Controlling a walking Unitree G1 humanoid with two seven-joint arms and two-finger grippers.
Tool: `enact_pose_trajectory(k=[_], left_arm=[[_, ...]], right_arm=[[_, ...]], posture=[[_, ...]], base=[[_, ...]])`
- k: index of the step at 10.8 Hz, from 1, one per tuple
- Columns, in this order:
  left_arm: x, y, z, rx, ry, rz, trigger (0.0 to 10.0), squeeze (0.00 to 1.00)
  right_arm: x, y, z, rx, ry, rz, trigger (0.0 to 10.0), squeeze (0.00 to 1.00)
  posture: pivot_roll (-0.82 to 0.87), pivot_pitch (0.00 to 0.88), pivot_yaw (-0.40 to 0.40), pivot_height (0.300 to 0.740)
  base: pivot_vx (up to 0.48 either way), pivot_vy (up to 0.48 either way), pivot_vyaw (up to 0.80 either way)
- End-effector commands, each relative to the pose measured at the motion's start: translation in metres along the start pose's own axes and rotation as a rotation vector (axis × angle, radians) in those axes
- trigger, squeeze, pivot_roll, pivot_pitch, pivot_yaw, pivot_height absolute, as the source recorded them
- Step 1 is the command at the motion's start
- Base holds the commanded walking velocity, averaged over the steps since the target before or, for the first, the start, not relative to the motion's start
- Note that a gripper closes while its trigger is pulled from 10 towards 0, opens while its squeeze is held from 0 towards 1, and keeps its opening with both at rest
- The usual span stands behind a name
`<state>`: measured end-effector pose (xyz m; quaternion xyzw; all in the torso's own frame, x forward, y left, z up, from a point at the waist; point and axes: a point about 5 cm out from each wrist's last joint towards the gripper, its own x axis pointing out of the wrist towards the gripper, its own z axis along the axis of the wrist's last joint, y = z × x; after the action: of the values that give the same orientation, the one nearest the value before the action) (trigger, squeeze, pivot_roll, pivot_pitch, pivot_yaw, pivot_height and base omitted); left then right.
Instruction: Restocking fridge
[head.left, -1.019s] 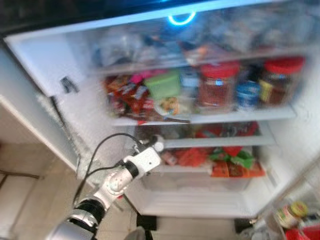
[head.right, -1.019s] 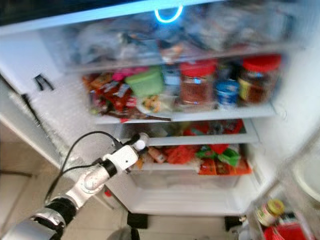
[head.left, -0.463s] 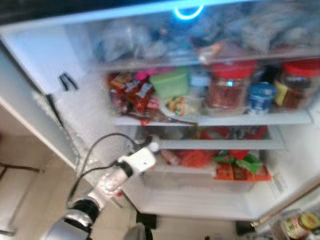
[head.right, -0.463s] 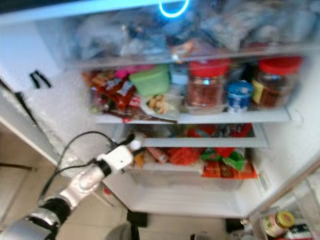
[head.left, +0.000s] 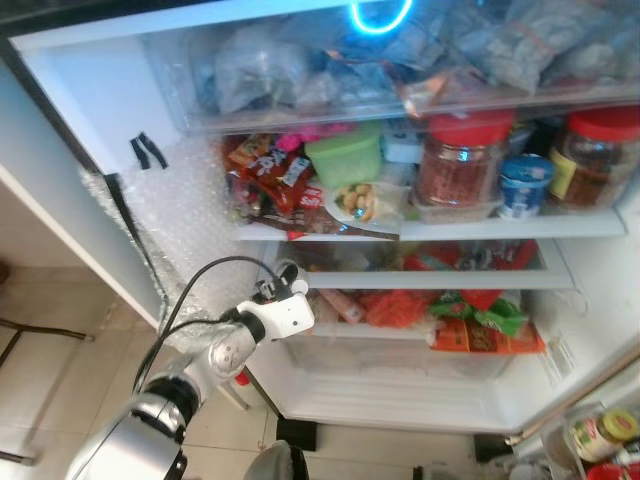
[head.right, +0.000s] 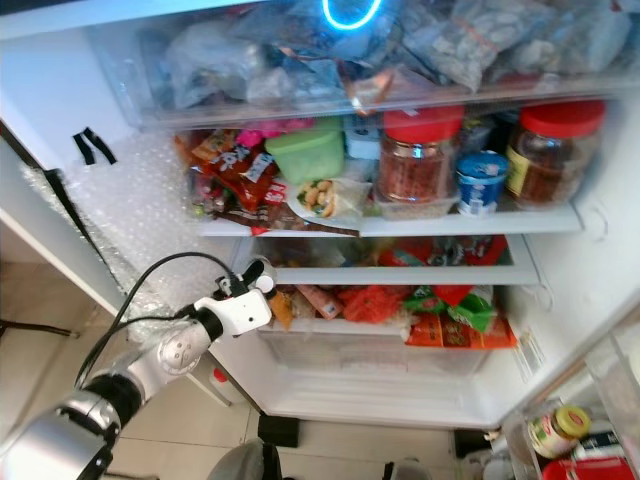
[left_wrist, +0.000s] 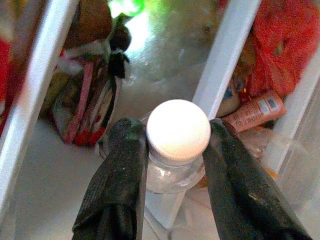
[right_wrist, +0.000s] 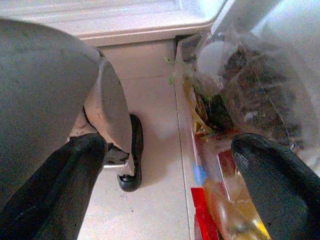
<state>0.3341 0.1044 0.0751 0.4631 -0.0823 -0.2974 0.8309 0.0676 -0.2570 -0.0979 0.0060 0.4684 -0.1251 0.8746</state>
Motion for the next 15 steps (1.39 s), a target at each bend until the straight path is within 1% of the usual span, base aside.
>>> enact_pose_trajectory(k=[1,2,3,4,6,7,8,9,10,11,12,13,15], left_arm=[[-0.006,-0.001,-0.014,0.057,0.066,-0.034,10.0,0.0],[-0.002,0.006,-0.01,0.111,0.055,-0.01,10.0,0.0],[0.004,0.014,-0.003,0.159,0.014,0.032,10.0,0.0],[0.007,0.018,0.002,0.17,-0.013,0.051,10.0,0.0],[0.016,0.014,0.013,0.197,-0.049,0.004,10.0,0.0],[0.019,0.012,0.015,0.201,-0.031,-0.015,10.0,0.0],[0.021,0.008,0.015,0.184,-0.001,-0.048,10.0,0.0],[0.022,0.009,0.012,0.178,0.047,-0.038,10.0,0.0],[0.023,0.01,0.007,0.227,0.104,-0.029,10.0,0.0],[0.024,0.013,0.005,0.233,0.137,0.003,10.0,0.0],[0.025,0.02,0.003,0.228,0.171,0.053,10.0,0.0],[0.026,0.023,0.004,0.229,0.179,0.069,10.0,1.0],[0.028,0.025,0.005,0.229,0.192,0.103,10.0,1.0]], right_arm=[[-0.003,0.003,-0.007,0.023,0.008,-0.005,10.0,0.0],[-0.004,0.003,-0.01,0.027,0.008,-0.011,10.0,0.0],[-0.006,0.003,-0.012,0.031,0.008,-0.017,10.0,0.0],[-0.007,0.004,-0.014,0.034,0.004,-0.018,10.0,0.0],[-0.01,0.004,-0.018,0.041,-0.007,-0.036,10.0,0.0],[-0.011,0.004,-0.02,0.042,-0.009,-0.04,10.0,0.0],[-0.012,0.005,-0.021,0.042,-0.01,-0.042,10.0,0.0],[-0.013,0.005,-0.022,0.044,-0.014,-0.045,10.0,0.0],[-0.013,0.005,-0.023,0.042,-0.016,-0.046,10.0,0.0],[-0.013,0.005,-0.023,0.041,-0.018,-0.047,10.0,0.0],[-0.013,0.005,-0.023,0.041,-0.021,-0.048,10.0,0.0],[-0.013,0.005,-0.022,0.041,-0.022,-0.049,10.0,0.0],[-0.013,0.006,-0.021,0.039,-0.025,-0.048,10.0,0.0]], posture=[[-0.09,0.142,0.153,0.657],[-0.09,0.153,0.162,0.657],[-0.09,0.16,0.169,0.657],[-0.1,0.172,0.177,0.657],[-0.11,0.189,0.186,0.657],[-0.1,0.198,0.189,0.657],[-0.1,0.201,0.192,0.657],[-0.1,0.203,0.193,0.657],[-0.1,0.205,0.194,0.657],[-0.1,0.206,0.195,0.657],[-0.1,0.207,0.195,0.657],[-0.1,0.207,0.194,0.657],[-0.09,0.207,0.194,0.657]], base=[[0.0,0.0,0.0],[0.0,0.0,0.0],[0.0,0.0,0.0],[0.0,0.0,0.0],[0.0,0.0,0.0],[0.0,0.0,0.0],[0.0,0.0,0.0],[0.0,0.0,0.0],[0.0,0.0,0.0],[0.0,0.0,0.0],[0.0,0.0,0.0],[0.0,0.0,0.0],[0.0,0.0,0.0]])
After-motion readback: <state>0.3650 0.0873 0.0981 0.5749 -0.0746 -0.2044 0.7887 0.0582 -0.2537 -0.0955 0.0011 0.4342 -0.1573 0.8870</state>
